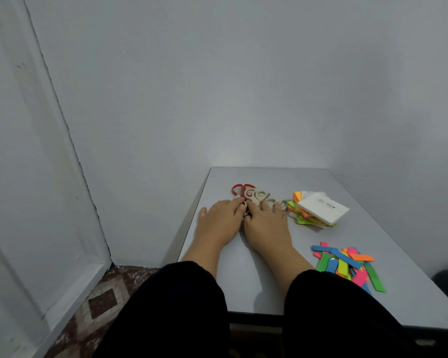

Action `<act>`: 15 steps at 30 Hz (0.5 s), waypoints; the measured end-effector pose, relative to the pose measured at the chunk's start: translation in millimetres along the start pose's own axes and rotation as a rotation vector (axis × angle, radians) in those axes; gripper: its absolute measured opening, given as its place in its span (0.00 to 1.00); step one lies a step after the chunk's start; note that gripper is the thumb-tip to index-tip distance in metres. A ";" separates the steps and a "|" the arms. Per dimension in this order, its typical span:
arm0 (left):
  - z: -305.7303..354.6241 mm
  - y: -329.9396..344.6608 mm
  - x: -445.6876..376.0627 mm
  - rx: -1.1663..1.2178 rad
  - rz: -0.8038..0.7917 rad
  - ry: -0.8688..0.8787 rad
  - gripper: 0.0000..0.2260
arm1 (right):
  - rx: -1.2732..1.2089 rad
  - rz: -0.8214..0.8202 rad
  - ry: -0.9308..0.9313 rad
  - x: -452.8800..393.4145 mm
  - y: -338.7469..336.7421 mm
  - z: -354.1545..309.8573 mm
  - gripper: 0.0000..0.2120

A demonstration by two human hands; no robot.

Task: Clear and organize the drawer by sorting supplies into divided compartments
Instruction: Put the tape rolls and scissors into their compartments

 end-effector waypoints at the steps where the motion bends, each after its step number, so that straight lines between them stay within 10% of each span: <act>1: 0.2 -0.5 0.8 0.002 -0.002 0.001 0.19 | -0.007 -0.002 -0.004 -1.3 2.2 0.9 0.25; 15: 2.7 -4.6 11.6 0.067 -0.040 0.009 0.19 | 0.013 0.017 -0.058 5.6 -5.1 -6.4 0.25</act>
Point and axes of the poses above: each hand's wrist, its own x-axis away from the middle knuckle, its own y-axis out of the palm, z = x × y, the point moved 9 cm from there along -x, towards the middle knuckle, and after that the axes turned 3 degrees about -y, right-handed, at the moved point
